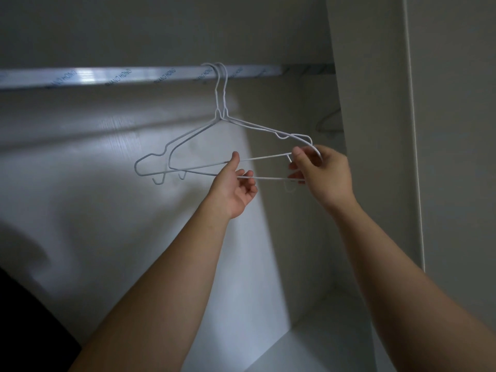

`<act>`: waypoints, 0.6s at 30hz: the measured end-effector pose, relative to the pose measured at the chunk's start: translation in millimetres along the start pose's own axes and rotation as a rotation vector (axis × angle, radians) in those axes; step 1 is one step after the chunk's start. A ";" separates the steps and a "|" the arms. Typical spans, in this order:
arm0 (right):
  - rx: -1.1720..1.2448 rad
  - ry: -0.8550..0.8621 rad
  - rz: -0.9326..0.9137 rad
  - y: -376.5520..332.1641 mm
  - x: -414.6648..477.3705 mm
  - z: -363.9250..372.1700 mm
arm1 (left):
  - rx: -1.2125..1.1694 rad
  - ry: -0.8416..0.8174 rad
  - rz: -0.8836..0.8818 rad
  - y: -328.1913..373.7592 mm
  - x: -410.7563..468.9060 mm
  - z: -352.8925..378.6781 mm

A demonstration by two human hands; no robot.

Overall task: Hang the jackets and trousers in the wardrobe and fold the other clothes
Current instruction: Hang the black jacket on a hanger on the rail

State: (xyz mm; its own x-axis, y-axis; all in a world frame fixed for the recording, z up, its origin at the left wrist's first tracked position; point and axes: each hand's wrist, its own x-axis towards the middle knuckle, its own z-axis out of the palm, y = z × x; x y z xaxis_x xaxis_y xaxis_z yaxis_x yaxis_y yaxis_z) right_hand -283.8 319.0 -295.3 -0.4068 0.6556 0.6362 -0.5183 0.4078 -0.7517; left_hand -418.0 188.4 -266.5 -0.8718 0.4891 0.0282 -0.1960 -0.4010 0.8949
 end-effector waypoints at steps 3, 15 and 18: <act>0.058 -0.007 -0.002 2.8 1.1 -1.5 | 0.010 0.019 -0.008 1.9 1.8 4.2; -0.156 0.241 -0.154 3.8 9.9 -16.5 | 0.067 0.287 0.255 21.8 9.4 -3.5; -0.176 0.273 -0.136 5.3 12.1 -16.8 | 0.002 0.261 0.250 26.5 6.5 -6.0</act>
State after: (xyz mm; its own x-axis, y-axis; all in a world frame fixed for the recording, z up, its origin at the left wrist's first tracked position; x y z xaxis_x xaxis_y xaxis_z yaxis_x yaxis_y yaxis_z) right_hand -278.9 339.7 -294.5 -0.1139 0.7237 0.6807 -0.4064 0.5912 -0.6966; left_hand -431.5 176.3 -245.3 -0.9780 0.1617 0.1318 0.0384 -0.4812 0.8758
